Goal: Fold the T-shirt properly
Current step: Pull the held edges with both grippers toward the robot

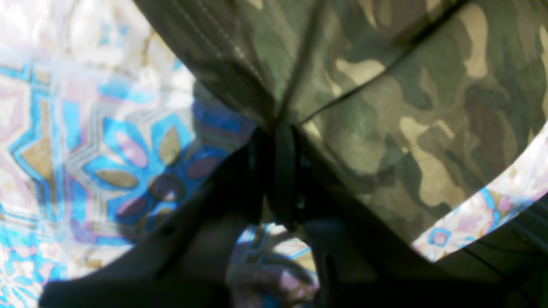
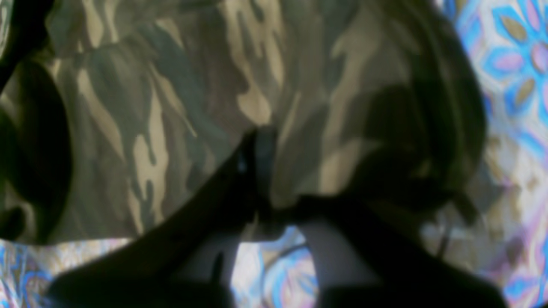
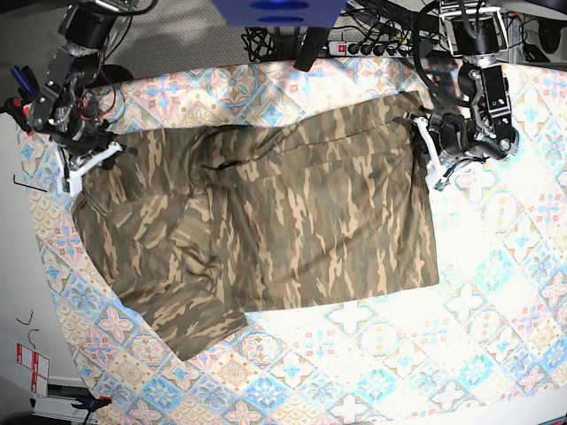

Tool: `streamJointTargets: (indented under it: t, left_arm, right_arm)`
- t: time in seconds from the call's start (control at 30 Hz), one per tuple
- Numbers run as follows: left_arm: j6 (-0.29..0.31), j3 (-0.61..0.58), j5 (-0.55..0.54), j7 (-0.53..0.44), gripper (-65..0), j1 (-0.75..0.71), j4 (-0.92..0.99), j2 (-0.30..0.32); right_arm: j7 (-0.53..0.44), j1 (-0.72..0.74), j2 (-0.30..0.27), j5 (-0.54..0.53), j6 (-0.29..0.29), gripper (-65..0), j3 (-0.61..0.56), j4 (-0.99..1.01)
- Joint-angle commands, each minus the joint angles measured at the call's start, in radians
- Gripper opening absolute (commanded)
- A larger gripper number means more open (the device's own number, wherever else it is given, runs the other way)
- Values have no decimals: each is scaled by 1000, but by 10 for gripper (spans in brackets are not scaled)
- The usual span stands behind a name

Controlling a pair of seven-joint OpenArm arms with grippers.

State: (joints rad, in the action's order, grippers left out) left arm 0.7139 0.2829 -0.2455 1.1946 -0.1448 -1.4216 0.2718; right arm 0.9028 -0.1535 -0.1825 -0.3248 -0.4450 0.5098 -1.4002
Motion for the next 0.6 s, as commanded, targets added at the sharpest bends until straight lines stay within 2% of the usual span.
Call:
streamJointTargets:
  t: [0.0,0.13,0.23,0.33,0.57]
  left_arm:
    - [-16,36,73,58,-628,-14,2,27]
    - [-16,115,73,58,-628,-16,2,51]
    - [-16,115,73,61,-628,-14,2,80]
    - [-16,115,76,60,-627,-16,2,85]
    - [-16,115,87,64,-622,-8,2,83]
  right_arm:
    - [-4,1,-22,-3,1,-624,29,-17]
    - [34,-8,-22,-1,1,-624,85,-9]
    - [54,-14,-22,-1,1,-624,95,-17]
    - [85,-33,-22,0,1,-625,95,-17]
    - [83,-44,5,2,1,-623,92,-15]
